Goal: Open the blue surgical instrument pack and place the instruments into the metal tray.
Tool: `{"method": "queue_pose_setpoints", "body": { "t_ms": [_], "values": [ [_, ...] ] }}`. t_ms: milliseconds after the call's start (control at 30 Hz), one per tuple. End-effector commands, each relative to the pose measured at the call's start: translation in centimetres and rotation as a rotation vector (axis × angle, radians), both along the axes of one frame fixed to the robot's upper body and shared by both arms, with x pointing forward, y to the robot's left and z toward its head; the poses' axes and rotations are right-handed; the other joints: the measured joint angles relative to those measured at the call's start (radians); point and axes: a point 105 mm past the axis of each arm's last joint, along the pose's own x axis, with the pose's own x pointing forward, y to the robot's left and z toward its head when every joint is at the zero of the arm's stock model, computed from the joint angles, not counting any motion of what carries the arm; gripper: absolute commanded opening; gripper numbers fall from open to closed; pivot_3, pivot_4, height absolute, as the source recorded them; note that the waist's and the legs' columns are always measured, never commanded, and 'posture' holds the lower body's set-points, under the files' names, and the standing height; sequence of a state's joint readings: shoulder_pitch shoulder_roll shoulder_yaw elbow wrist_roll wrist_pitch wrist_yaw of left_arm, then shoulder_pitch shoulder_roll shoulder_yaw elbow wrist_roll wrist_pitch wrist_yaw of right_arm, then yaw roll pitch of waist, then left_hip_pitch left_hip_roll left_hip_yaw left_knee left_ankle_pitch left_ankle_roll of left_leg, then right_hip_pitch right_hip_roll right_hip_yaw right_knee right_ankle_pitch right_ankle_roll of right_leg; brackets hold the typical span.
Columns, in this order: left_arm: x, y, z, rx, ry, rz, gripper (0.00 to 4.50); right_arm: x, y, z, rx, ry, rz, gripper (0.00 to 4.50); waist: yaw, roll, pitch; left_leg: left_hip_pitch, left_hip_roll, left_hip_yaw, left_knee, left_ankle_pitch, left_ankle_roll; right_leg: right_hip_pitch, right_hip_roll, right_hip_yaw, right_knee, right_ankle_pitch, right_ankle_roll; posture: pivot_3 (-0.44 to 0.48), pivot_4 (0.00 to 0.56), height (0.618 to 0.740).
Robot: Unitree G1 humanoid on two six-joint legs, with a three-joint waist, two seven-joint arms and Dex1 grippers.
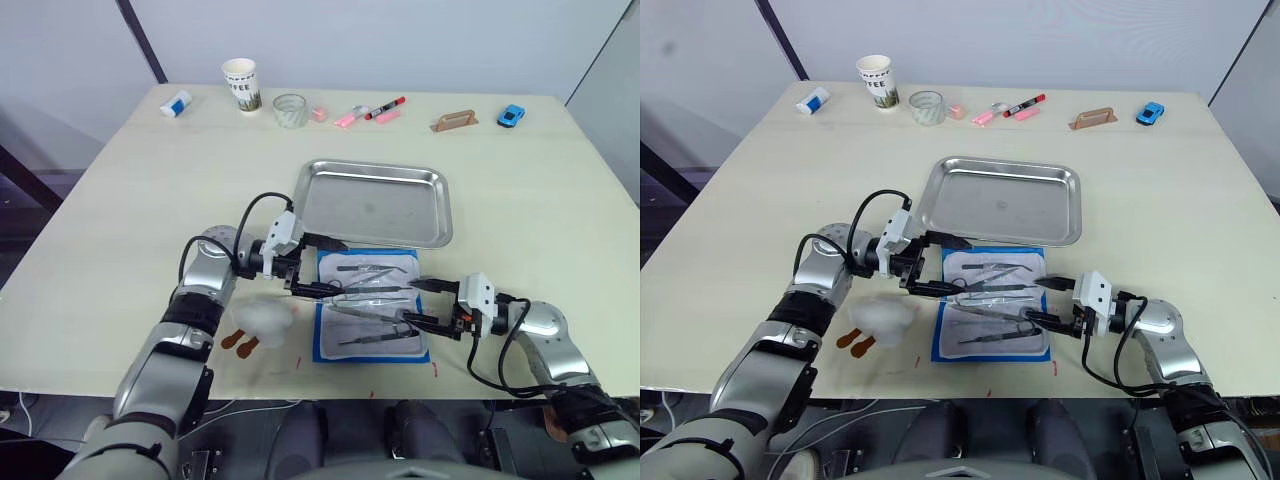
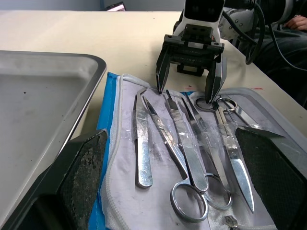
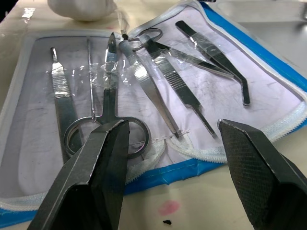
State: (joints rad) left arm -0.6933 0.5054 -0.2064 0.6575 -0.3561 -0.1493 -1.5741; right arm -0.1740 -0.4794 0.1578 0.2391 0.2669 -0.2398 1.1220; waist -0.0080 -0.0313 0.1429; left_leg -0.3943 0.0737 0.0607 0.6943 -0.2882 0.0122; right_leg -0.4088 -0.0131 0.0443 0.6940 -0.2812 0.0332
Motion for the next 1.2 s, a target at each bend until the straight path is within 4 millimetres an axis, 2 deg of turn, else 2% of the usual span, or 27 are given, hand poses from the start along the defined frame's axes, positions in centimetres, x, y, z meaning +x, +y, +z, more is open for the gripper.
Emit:
{"method": "queue_pose_setpoints", "body": {
  "t_ms": [33,200,300,467,1200],
  "values": [
    [-0.2,-0.1,0.4,0.004,-0.028,-0.046,4.5,-0.8,-0.9,-3.3,-0.061,0.131,-0.069,3.25,0.0,0.0,0.0,0.0,0.0,0.0,0.0,0.0,0.0,0.0,0.0,0.0,0.0,0.0,0.0,0.0,0.15,0.718],
    [-0.3,-0.3,0.1,0.0,-0.021,-0.05,4.5,-1.5,-0.9,-3.3,-0.05,0.158,-0.064,3.25,0.003,0.0,0.0,0.0,0.0,0.0,0.0,0.0,0.0,0.0,0.0,0.0,0.0,0.0,0.0,0.0,0.15,0.718],
    [-0.4,-0.4,0.0,-0.001,-0.019,-0.051,4.5,-1.6,-0.6,-2.7,-0.002,0.196,-0.053,3.25,0.004,0.0,0.0,-0.001,0.0,0.0,0.0,0.0,0.0,0.0,0.0,0.0,0.0,0.0,0.0,0.0,0.15,0.718],
    [-0.4,-0.4,0.0,-0.002,-0.018,-0.052,4.5,-1.7,-0.5,-2.4,0.011,0.214,-0.055,4.41,0.005,0.0,0.0,-0.001,0.0,0.0,0.0,0.0,0.0,0.0,0.0,-0.001,-0.001,0.0,0.0,0.0,0.15,0.718],
    [0.1,-1.2,-0.4,-0.004,0.017,-0.048,4.5,-1.8,-0.3,-3.5,-0.024,0.202,-0.083,4.41,0.002,0.0,0.0,-0.002,0.0,-0.001,0.0,0.0,0.0,0.0,0.0,-0.001,-0.001,0.0,0.0,0.0,0.15,0.718]
  ]
}}
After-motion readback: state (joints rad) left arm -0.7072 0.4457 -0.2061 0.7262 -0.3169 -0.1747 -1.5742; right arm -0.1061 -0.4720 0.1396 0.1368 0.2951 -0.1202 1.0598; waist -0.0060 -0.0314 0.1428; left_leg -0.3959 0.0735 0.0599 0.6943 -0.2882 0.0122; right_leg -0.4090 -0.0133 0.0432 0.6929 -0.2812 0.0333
